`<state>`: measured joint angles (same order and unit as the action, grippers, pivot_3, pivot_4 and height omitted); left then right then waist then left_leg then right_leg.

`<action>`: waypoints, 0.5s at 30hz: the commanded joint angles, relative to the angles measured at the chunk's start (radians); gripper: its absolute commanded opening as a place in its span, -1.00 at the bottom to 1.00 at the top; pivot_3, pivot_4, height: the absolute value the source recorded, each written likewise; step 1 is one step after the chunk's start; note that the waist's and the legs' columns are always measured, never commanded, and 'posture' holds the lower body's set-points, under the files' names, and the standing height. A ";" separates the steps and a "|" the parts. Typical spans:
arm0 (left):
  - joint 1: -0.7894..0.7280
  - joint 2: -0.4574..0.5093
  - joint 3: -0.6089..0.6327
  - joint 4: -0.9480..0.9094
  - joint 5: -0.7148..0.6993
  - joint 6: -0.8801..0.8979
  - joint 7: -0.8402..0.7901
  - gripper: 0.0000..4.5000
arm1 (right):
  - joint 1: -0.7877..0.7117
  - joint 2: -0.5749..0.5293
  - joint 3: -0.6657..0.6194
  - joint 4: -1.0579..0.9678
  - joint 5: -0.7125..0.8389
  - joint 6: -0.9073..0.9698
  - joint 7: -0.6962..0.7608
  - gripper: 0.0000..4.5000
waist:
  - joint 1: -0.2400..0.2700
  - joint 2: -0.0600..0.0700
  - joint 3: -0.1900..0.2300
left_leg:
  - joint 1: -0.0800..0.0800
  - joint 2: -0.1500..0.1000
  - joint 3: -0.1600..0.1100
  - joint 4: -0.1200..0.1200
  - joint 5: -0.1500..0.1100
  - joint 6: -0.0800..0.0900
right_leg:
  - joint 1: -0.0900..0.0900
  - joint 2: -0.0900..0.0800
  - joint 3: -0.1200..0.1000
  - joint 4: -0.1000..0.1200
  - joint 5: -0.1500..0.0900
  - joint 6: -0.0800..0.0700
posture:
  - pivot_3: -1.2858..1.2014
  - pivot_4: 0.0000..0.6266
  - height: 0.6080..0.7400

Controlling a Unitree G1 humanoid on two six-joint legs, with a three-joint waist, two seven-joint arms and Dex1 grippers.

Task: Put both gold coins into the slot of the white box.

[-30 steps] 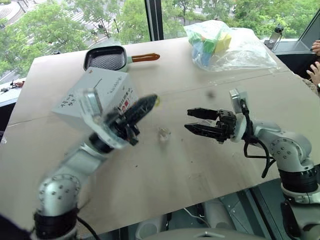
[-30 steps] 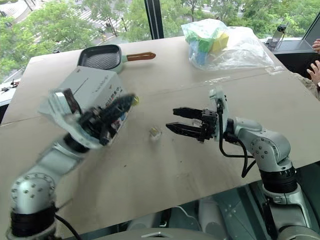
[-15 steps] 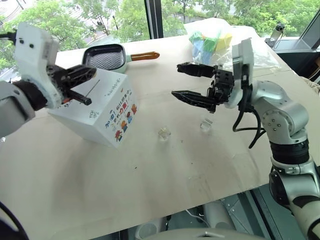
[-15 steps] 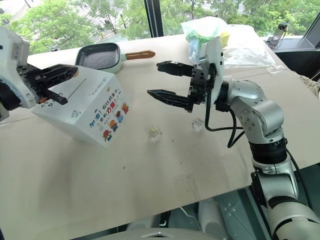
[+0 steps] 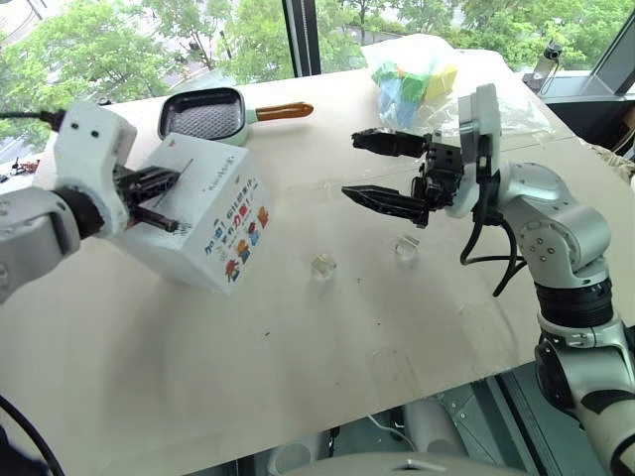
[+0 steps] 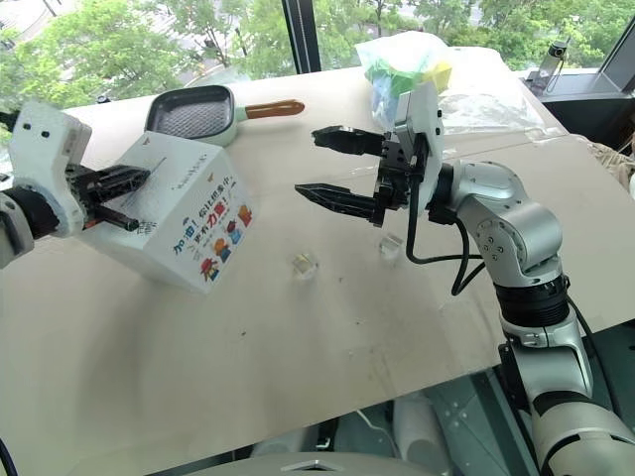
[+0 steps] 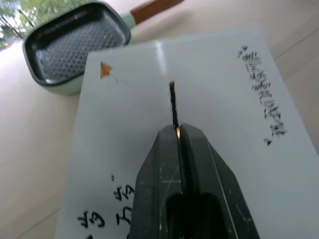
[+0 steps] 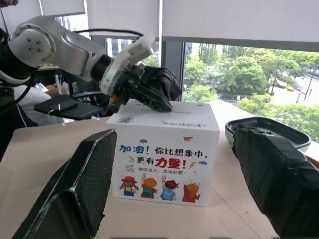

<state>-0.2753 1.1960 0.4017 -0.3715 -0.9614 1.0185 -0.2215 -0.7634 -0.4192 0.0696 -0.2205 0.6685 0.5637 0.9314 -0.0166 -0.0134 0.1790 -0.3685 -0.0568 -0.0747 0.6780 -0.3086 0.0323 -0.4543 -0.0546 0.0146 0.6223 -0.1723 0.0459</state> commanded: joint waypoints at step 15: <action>0.038 -0.055 0.010 0.001 0.210 -0.042 -0.125 -1.00 | 0.001 -0.042 0.010 -0.043 -0.016 0.045 -0.010 0.78 | -0.015 0.001 0.000 | 0.003 0.000 0.001 0.000 0.001 -0.002 | 0.001 0.000 0.001 0.005 0.001 -0.001 | 0.03 -0.52 0.71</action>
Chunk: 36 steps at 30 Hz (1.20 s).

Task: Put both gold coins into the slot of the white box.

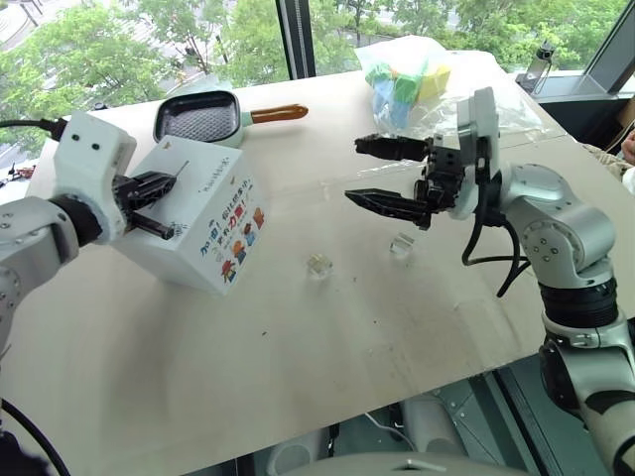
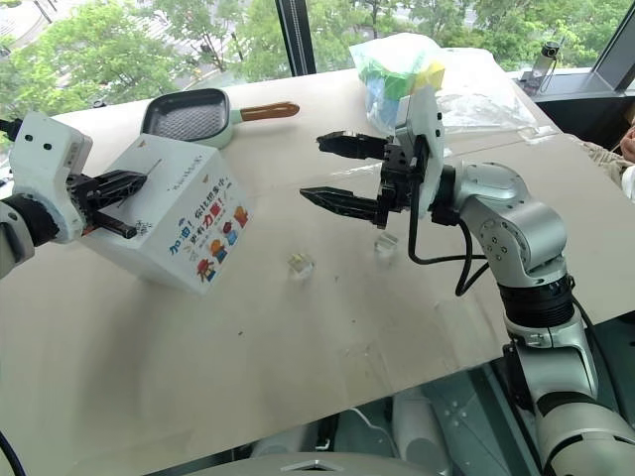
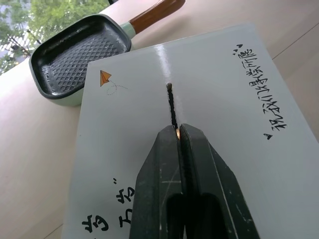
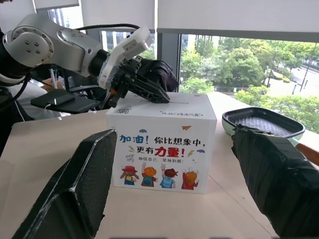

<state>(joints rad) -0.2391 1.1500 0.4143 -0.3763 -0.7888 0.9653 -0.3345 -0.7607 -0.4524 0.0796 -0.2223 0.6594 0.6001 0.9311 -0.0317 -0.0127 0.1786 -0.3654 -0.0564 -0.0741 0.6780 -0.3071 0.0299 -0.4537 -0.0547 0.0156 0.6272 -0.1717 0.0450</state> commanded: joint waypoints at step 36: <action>0.593 0.026 0.379 -0.385 0.054 -0.050 -0.683 0.14 | 0.173 0.265 0.362 0.200 -0.540 -0.098 -0.298 0.69 | -0.006 -0.003 -0.002 | -0.013 0.001 -0.001 0.005 0.003 -0.004 | -0.011 0.003 -0.002 0.001 0.004 -0.006 | 0.03 -0.52 0.71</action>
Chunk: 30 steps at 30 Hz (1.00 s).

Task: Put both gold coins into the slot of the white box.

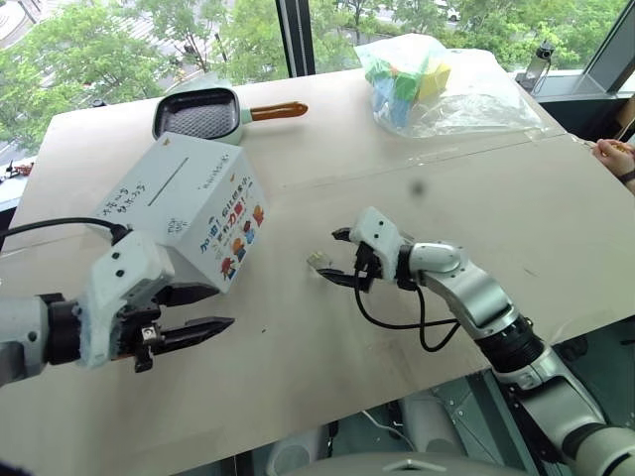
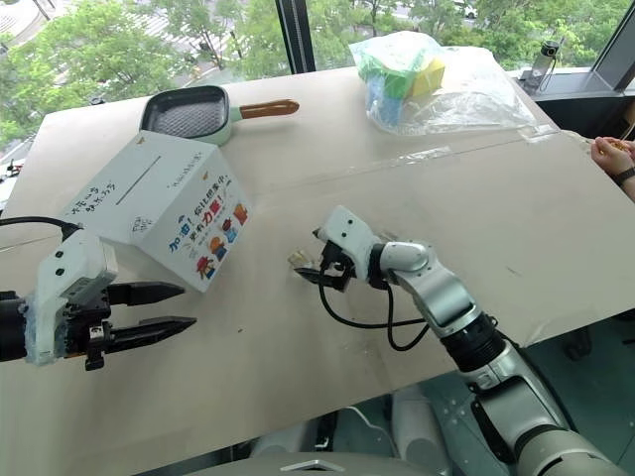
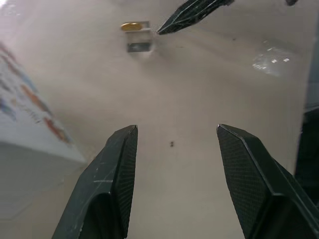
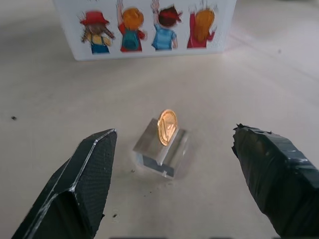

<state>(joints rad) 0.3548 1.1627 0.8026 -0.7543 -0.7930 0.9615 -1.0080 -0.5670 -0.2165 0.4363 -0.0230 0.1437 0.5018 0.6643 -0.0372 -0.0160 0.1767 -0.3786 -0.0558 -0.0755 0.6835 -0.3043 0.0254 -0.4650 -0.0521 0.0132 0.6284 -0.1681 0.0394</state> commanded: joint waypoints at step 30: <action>-0.245 -0.346 -0.059 0.150 -0.282 0.011 0.217 0.15 | -0.010 0.190 -0.222 -0.173 0.326 0.245 0.048 -0.97 | -0.003 0.000 -0.001 | 0.000 0.002 -0.002 0.000 0.000 0.000 | 0.000 0.001 -0.001 0.000 0.000 0.000 | 0.03 -0.52 0.71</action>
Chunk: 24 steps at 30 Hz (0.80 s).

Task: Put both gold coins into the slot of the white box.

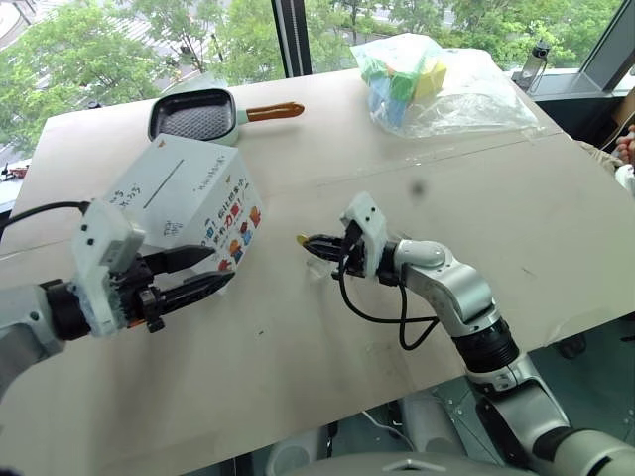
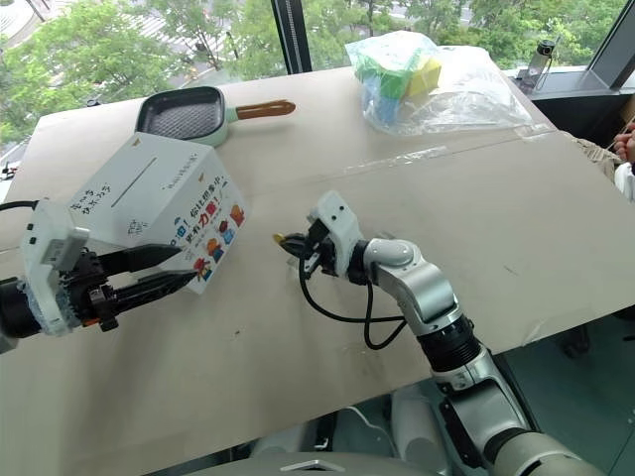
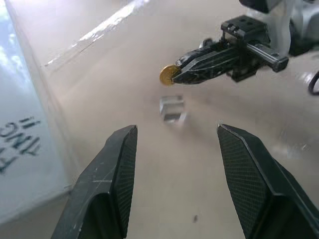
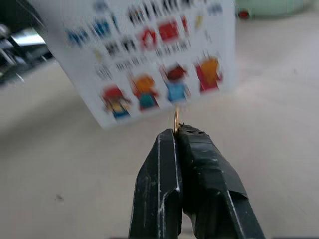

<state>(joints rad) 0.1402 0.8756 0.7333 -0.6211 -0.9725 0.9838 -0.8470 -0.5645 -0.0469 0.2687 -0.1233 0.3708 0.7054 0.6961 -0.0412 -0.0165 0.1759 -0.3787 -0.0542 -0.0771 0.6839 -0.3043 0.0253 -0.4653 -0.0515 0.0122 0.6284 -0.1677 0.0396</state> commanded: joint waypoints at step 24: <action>-0.124 -0.330 -0.264 -0.033 -0.649 -0.241 0.410 0.03 | -0.077 0.032 -0.186 -0.190 0.612 0.311 -0.009 -0.99 | 0.002 -0.004 -0.003 | 0.003 -0.001 0.001 0.004 0.001 -0.001 | 0.000 -0.001 0.001 0.010 0.000 0.000 | 0.03 -0.52 0.71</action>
<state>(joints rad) 0.0088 0.5283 0.4659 -0.6207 -1.5984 0.7600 -0.4283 -0.6191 -0.0175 0.0901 -0.2723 0.9490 1.0197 0.6913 -0.0396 -0.0205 0.1727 -0.3759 -0.0558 -0.0764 0.6880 -0.3034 0.0242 -0.4651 -0.0525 0.0138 0.6383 -0.1678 0.0393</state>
